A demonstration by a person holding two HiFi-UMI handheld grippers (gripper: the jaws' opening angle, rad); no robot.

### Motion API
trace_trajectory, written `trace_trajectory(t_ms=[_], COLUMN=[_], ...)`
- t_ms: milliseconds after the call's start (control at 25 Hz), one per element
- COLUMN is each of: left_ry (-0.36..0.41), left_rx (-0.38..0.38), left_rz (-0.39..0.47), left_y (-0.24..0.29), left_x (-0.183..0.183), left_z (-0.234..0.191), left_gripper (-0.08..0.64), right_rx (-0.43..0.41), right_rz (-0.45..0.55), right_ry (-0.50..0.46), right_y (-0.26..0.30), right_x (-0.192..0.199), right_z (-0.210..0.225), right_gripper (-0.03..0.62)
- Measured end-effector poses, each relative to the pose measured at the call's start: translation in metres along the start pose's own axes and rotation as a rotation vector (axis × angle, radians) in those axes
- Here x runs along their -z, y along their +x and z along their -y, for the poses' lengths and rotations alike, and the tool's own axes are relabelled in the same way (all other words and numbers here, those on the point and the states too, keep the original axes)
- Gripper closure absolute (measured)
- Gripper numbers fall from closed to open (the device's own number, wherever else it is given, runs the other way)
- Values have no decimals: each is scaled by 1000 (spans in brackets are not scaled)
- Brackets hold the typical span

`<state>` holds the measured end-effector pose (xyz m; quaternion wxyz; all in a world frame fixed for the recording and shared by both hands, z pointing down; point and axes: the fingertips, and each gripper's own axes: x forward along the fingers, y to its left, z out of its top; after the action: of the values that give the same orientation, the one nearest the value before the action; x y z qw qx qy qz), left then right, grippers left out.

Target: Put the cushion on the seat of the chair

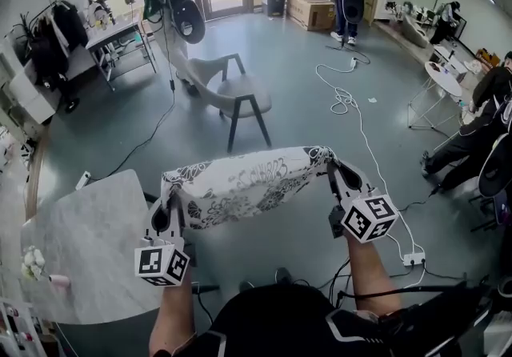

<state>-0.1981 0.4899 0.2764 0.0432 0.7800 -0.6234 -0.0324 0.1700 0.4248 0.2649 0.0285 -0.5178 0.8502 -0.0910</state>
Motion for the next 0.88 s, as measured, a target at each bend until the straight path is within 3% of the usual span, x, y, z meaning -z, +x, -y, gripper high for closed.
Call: trace_trajectory(t_ms=[880], left_ry=[-45], left_rx=[50], left_rz=[25], left_y=[11], left_x=[13], left_z=[-26], left_gripper=[538], right_rx=[62], right_rz=[-18], right_ry=[-45], right_y=[8], right_x=[15], right_z=[-16], right_gripper=[577])
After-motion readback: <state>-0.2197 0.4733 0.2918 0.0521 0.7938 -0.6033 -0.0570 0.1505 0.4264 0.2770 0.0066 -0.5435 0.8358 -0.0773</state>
